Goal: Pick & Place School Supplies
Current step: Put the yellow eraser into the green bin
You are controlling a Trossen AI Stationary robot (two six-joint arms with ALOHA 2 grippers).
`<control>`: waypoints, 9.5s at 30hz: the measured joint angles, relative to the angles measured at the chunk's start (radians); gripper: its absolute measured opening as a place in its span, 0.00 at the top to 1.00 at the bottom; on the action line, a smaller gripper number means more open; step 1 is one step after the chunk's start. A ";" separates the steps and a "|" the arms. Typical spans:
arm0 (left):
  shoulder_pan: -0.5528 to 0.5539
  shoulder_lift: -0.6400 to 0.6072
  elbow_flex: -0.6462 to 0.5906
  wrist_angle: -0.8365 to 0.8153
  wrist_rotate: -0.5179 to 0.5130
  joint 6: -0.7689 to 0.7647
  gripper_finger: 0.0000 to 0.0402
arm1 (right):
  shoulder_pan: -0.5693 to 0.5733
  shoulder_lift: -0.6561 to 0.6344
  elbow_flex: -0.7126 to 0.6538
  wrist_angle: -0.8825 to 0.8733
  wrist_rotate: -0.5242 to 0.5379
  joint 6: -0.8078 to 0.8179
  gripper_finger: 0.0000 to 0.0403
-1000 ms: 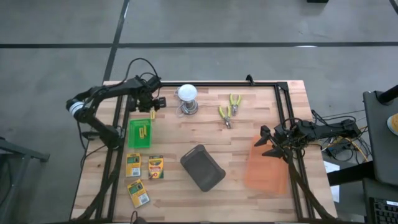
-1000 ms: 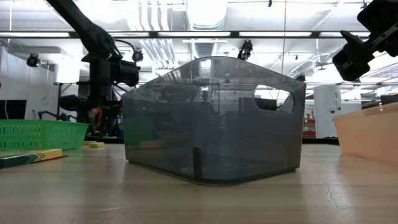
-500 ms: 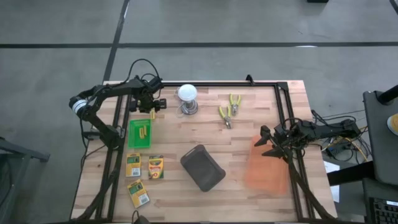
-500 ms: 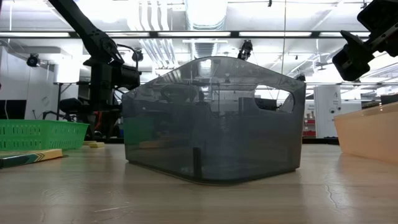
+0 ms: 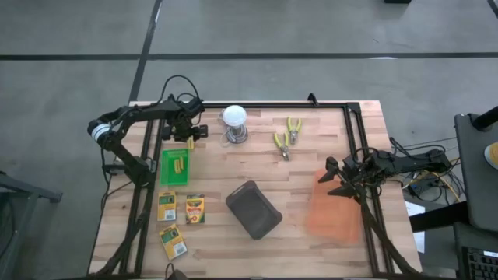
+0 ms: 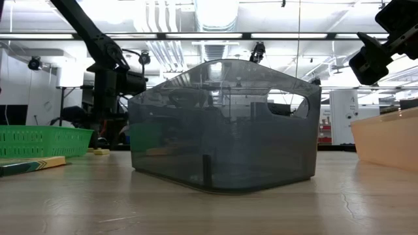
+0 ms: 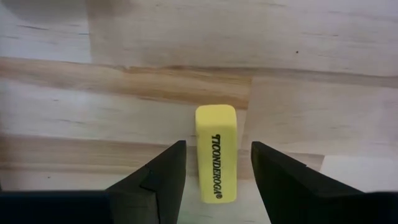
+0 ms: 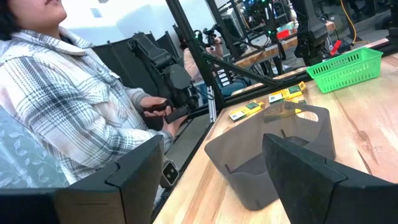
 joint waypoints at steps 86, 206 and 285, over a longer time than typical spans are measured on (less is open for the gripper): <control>0.001 0.010 0.036 -0.020 0.018 0.068 0.76 | 0.000 0.000 0.000 0.000 0.000 0.000 0.35; -0.362 -0.496 -0.255 -0.248 -0.078 -0.289 0.76 | 0.000 0.000 0.000 0.000 0.000 0.000 0.34; -0.314 -0.496 -0.142 -0.332 -0.110 -0.336 0.58 | 0.000 0.000 0.000 0.000 0.000 0.000 0.36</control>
